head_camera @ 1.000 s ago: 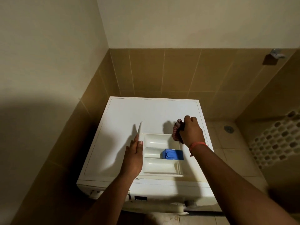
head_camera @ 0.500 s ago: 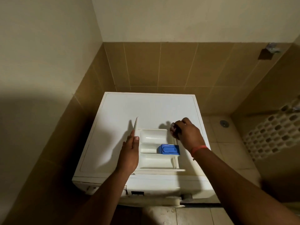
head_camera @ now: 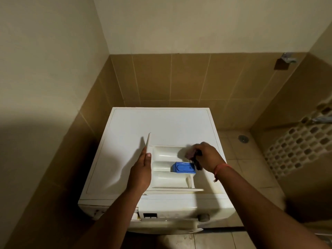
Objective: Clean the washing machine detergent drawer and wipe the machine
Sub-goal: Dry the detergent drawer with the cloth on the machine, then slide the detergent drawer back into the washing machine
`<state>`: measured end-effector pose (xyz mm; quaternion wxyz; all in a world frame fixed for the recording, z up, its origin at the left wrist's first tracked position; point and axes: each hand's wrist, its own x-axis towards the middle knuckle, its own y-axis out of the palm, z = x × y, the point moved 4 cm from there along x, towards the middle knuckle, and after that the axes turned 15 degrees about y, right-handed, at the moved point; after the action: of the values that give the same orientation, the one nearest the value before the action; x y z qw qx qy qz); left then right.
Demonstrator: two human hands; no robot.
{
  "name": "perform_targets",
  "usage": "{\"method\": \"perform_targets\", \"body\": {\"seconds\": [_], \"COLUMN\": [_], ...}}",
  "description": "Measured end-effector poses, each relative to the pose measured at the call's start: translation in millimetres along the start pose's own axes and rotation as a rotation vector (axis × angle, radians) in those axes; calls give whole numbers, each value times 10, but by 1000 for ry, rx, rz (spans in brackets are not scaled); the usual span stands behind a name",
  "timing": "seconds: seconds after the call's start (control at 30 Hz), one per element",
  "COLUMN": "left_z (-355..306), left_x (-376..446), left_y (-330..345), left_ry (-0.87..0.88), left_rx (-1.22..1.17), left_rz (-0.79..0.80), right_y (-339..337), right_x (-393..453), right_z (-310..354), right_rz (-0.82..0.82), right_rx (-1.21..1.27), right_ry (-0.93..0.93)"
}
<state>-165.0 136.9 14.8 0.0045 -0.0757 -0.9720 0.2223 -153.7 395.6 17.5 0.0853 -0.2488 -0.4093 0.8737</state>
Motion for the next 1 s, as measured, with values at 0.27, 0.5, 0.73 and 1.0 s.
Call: {"method": "perform_targets", "body": {"seconds": [0.27,0.5,0.73,1.0], "left_z": [7,-102,-205,-335], "left_x": [-9,1,-317,-850], "left_y": [0,23,23,-68], "left_ry": [6,85,-39,-328], "left_rx": [91,228,133,-240], "left_rz": [27,94,-144,-503], "right_y": [57,-149,-158,-207], "right_x": [-459,-234,195,-105], "right_z": [-151,-780,-921,-816], "right_rz": [168,88,115,-125], "right_rx": [285,859,100,-299], "right_ry": [55,364,370,193]}}
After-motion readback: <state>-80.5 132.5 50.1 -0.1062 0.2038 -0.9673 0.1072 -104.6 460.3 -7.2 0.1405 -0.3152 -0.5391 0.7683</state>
